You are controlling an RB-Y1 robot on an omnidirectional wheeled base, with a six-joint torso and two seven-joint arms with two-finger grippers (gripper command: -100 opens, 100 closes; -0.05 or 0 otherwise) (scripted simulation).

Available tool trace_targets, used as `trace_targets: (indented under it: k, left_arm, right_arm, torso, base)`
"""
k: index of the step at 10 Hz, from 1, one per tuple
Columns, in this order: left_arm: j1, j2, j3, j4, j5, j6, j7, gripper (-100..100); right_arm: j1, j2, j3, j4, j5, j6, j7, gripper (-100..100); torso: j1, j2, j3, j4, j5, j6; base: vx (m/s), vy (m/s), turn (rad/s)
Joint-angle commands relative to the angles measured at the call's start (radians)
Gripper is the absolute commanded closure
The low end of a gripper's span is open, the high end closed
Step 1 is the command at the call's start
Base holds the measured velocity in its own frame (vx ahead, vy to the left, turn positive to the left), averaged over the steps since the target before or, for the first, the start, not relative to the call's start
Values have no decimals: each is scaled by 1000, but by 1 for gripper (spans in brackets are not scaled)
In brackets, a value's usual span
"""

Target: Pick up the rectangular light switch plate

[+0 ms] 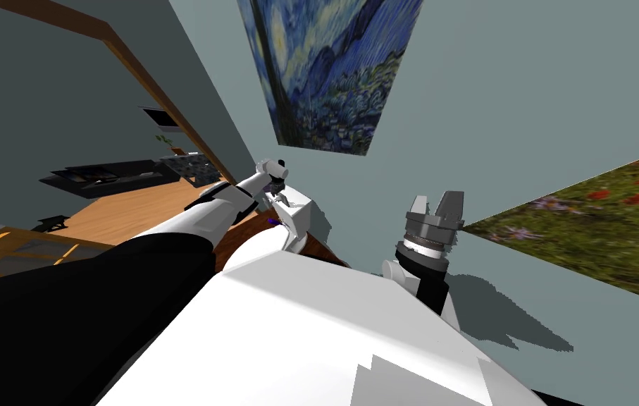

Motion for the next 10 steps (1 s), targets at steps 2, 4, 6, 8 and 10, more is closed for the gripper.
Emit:
trace_targets:
  k: [2, 4, 6, 8, 10]
  left_arm:
    - [14, 19, 9, -1, 3, -11, -14, -100]
    - [15, 20, 10, -2, 3, -12, -17, 100]
    - [15, 20, 11, -2, 4, -12, -18, 100]
    - [15, 20, 11, -2, 4, -13, -18, 0]
    - [-15, -20, -11, -15, -2, 20, 23, 100]
  right_arm:
    - [0, 0, 0, 0, 0, 0, 0, 0]
    - [0, 0, 0, 0, 0, 0, 0, 0]
    - [0, 0, 0, 0, 0, 0, 0, 0]
    - [0, 0, 0, 0, 0, 0, 0, 0]
    - [0, 0, 0, 0, 0, 0, 0, 0]
  torso:
    - [0, 0, 0, 0, 0, 0]
    - [4, 0, 0, 0, 1, 0]
    - [5, -1, 0, 0, 1, -1]
    - [5, 0, 0, 0, 1, -1]
    - [9, 0, 0, 0, 1, -1]
  base:
    - [5, -63, -16]
    - [0, -3, 0]
    - [0, -1, -7]
    - [0, 0, 0]
    - [-8, 101, 63]
